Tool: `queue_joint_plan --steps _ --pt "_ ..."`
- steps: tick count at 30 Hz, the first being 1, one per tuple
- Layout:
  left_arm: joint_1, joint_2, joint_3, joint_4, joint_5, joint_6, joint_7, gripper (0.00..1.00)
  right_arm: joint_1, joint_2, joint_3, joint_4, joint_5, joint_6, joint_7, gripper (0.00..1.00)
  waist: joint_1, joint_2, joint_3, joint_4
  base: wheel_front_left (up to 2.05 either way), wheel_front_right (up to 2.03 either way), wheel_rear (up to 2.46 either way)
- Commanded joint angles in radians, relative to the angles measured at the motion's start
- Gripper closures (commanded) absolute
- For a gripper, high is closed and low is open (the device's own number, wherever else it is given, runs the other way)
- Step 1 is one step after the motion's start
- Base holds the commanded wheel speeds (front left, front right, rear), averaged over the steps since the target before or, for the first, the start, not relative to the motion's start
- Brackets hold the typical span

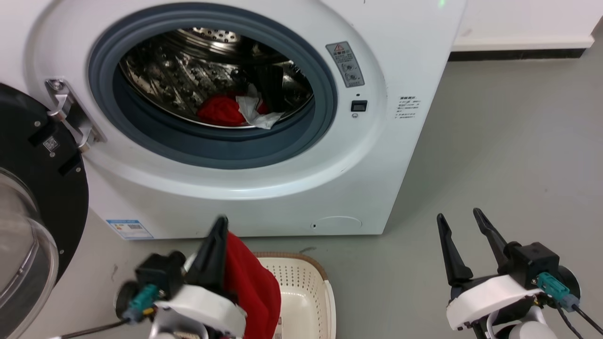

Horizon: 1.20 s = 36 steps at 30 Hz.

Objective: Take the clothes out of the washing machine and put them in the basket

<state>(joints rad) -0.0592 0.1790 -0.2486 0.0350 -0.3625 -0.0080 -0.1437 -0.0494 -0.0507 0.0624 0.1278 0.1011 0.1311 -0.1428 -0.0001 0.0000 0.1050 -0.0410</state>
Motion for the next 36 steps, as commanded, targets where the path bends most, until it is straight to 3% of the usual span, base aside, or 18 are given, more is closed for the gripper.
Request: queue_joint_plan --steps 1,12,25,36 --pt "0.015 -0.007 -0.007 0.04 -0.002 -0.001 -0.008 1.0 -0.017 0.001 0.002 -0.006 -0.001 -0.001 0.0 0.0 0.0001 0.0 0.022 0.006 0.0 0.0 0.0" --pt "-0.068 -0.06 0.005 0.464 -0.046 -0.034 -0.094 1.0 -0.075 0.001 0.012 -0.01 -0.002 -0.001 -0.012 0.0 0.0001 0.0 0.161 0.011 0.0 0.0 0.0" --pt "-0.396 -0.06 0.035 1.005 -0.053 -0.076 -0.121 1.0 -0.182 0.001 0.023 -0.036 -0.032 -0.001 -0.016 0.0 0.0001 0.0 0.392 0.002 0.0 0.0 0.0" --pt "-0.56 -0.055 0.05 1.182 -0.065 -0.082 -0.122 1.0 -0.245 0.001 0.038 -0.036 -0.029 -0.001 -0.037 0.0 0.0001 0.0 0.553 -0.023 0.0 0.0 0.0"
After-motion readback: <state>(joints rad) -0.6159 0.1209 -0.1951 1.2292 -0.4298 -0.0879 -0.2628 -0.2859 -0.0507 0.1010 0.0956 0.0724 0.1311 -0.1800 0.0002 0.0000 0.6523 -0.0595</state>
